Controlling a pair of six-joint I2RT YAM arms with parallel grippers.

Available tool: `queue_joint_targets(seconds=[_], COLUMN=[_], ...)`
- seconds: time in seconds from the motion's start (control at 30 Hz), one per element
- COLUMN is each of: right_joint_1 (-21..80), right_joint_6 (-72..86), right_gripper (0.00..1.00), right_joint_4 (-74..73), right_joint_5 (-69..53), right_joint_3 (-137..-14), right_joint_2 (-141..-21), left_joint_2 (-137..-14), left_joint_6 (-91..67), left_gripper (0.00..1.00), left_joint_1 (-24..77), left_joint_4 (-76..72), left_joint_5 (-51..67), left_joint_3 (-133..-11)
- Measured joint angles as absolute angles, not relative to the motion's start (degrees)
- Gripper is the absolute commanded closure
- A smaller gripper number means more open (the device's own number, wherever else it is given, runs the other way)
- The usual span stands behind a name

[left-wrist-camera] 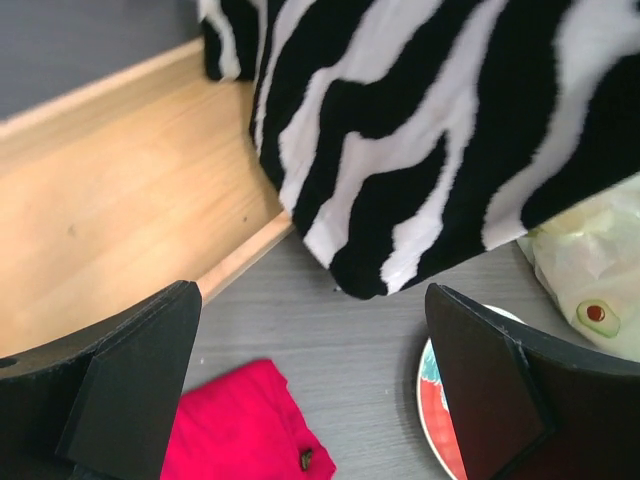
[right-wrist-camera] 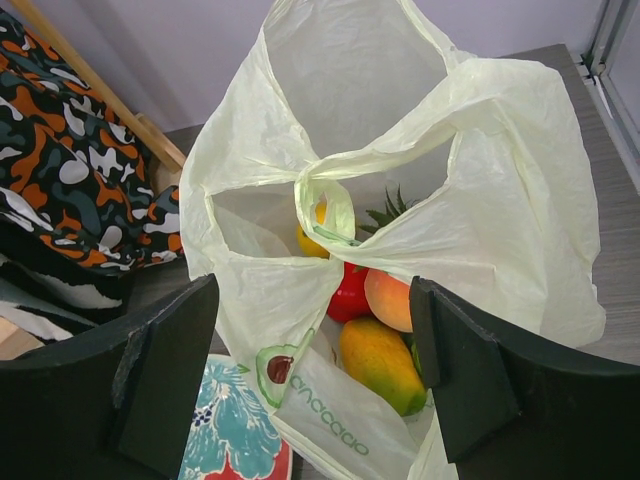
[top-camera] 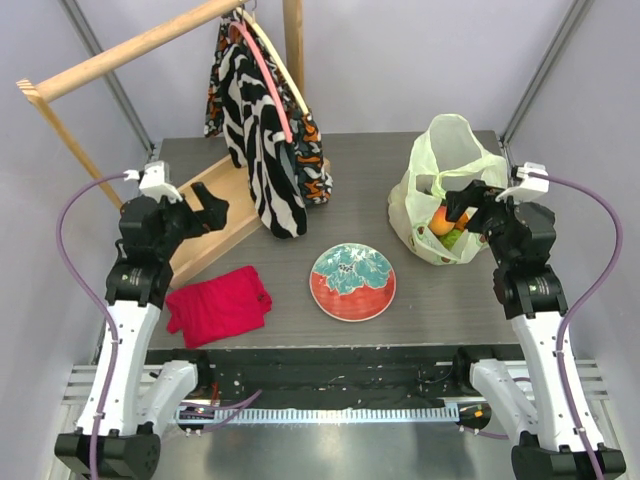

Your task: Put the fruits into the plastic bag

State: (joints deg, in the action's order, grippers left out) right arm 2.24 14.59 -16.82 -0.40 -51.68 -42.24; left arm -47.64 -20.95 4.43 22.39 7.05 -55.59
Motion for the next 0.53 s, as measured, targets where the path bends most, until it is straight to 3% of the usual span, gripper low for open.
queue_joint_targets(seconds=[0.53], right_joint_1=[2.24], right_joint_6=[12.56], right_gripper=[0.15], right_joint_4=[-18.94], right_joint_5=[0.69], right_joint_3=[-51.53], right_joint_2=[-40.23], left_joint_2=[-37.04], left_joint_6=[-23.46], left_gripper=[0.00], left_joint_1=[0.97], left_joint_4=[28.62], left_joint_5=[3.66], left_joint_3=[-54.43])
